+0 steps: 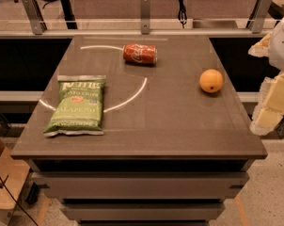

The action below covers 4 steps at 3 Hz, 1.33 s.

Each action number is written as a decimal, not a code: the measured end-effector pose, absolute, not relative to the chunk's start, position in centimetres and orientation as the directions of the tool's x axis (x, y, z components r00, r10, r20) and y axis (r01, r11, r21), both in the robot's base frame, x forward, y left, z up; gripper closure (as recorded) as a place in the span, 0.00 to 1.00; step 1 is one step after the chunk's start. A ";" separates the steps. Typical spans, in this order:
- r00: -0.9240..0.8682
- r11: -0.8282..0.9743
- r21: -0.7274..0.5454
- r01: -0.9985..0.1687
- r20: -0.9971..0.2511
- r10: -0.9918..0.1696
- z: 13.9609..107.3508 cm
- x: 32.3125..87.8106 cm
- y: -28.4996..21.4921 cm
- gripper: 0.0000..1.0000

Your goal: Place coke can upright

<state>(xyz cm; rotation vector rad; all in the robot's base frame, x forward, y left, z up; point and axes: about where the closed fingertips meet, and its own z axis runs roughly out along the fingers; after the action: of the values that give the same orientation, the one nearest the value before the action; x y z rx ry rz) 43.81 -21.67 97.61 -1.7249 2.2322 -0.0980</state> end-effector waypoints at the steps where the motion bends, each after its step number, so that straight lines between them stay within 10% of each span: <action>1: -0.222 0.270 -0.245 -0.931 -0.207 -0.953 97.6 43.8 -21.7 0.00; 4: 0.047 0.013 -0.334 -0.942 -0.172 -0.984 100.0 47.4 -15.8 0.00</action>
Offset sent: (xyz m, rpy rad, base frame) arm 0.0066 0.0060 0.0027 0.0017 -0.0054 0.0441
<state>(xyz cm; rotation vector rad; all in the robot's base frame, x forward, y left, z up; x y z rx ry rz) 47.44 -15.82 100.02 -1.9753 1.9407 -0.1608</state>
